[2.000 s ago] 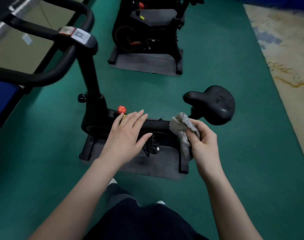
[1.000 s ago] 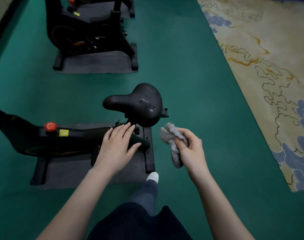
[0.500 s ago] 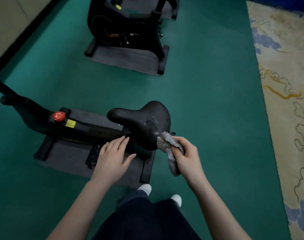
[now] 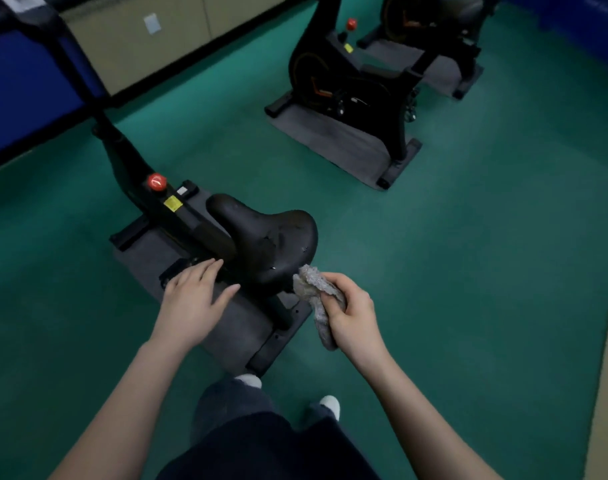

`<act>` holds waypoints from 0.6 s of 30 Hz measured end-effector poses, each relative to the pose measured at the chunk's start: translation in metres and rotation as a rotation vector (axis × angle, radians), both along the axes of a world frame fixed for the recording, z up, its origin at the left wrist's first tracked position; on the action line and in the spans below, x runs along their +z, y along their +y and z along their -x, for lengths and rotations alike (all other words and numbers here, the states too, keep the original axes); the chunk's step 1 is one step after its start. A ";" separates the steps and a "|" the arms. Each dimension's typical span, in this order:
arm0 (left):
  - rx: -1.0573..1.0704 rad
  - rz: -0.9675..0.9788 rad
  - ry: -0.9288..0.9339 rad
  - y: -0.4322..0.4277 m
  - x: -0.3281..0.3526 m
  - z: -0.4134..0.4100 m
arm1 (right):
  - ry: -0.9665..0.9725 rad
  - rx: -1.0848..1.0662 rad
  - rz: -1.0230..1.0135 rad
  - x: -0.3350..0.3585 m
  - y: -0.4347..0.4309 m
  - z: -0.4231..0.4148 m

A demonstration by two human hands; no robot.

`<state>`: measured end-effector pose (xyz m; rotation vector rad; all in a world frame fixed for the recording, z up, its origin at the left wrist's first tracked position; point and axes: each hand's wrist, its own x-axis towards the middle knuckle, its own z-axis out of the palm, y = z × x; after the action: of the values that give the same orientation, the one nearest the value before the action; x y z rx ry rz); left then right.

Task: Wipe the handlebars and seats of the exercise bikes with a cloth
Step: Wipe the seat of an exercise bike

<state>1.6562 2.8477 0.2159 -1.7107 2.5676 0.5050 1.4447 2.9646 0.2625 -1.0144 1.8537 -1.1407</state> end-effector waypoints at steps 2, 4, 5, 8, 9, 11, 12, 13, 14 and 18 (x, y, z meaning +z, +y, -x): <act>0.054 -0.007 0.005 0.023 0.001 0.013 | -0.033 0.054 0.000 0.001 0.010 0.020; 0.091 -0.011 0.014 0.045 0.003 0.025 | -0.051 0.081 0.001 0.002 0.020 0.035; 0.103 -0.012 0.016 0.055 0.004 0.030 | -0.061 0.084 0.003 0.003 0.025 0.042; 0.123 -0.005 0.007 0.076 0.009 0.041 | -0.105 0.086 0.005 0.003 0.033 0.056; 0.135 -0.003 0.010 0.081 0.010 0.043 | -0.120 0.088 0.001 0.003 0.034 0.060; 0.162 -0.002 0.018 0.087 0.011 0.045 | -0.131 0.093 0.002 0.001 0.033 0.069; 0.175 -0.004 0.020 0.090 0.011 0.046 | -0.132 0.092 0.002 -0.001 0.031 0.072; 0.189 -0.007 0.021 0.091 0.010 0.047 | -0.135 0.088 0.003 -0.002 0.029 0.075; 0.203 -0.009 0.023 0.092 0.010 0.048 | -0.141 0.087 0.011 -0.002 0.027 0.077; 0.242 -0.022 0.034 0.088 0.008 0.055 | -0.163 0.101 0.045 -0.004 0.013 0.082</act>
<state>1.6010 2.9360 0.2235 -2.0347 2.3776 0.5709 1.3626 2.9775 0.2584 -0.9979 1.6368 -1.1733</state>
